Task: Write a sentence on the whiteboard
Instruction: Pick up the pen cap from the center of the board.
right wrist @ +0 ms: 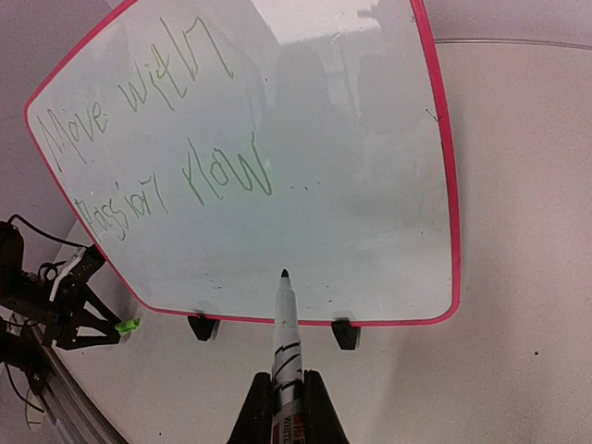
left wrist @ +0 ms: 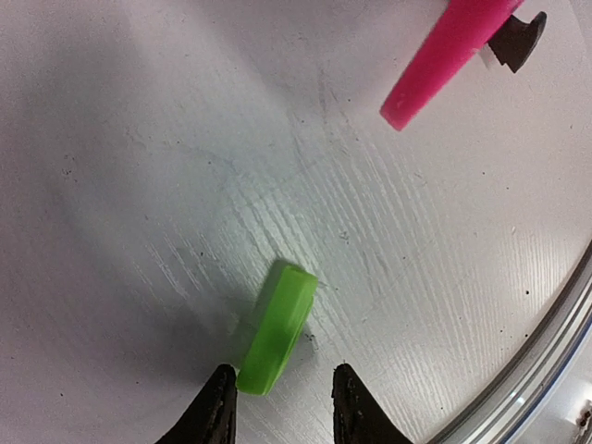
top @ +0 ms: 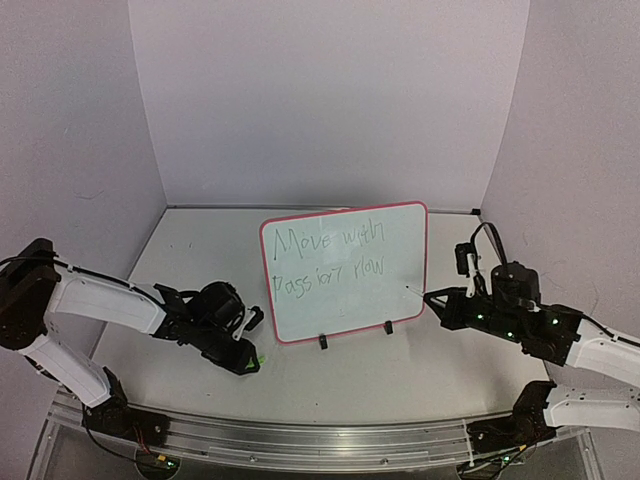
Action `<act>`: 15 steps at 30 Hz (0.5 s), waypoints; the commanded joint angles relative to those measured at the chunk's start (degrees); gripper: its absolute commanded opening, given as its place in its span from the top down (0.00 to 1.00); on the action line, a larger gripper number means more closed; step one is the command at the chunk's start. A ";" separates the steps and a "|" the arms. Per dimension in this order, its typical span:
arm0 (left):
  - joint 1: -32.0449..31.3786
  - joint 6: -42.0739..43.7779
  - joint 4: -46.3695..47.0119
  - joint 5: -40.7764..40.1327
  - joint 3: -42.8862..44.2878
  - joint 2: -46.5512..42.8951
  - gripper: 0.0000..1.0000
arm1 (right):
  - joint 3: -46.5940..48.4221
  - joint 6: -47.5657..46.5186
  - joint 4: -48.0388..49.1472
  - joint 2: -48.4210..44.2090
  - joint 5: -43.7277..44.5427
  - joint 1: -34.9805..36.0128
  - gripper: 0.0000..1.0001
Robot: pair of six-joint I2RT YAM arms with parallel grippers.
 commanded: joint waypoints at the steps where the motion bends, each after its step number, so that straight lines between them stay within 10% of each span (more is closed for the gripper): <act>1: -1.85 1.59 -1.16 -3.01 0.51 0.15 0.66 | 0.97 0.79 1.68 0.28 -0.35 -0.31 1.00; 15: -5.82 2.65 -4.73 -13.30 3.86 3.01 0.74 | 1.14 0.91 1.76 1.16 -0.12 -0.26 1.00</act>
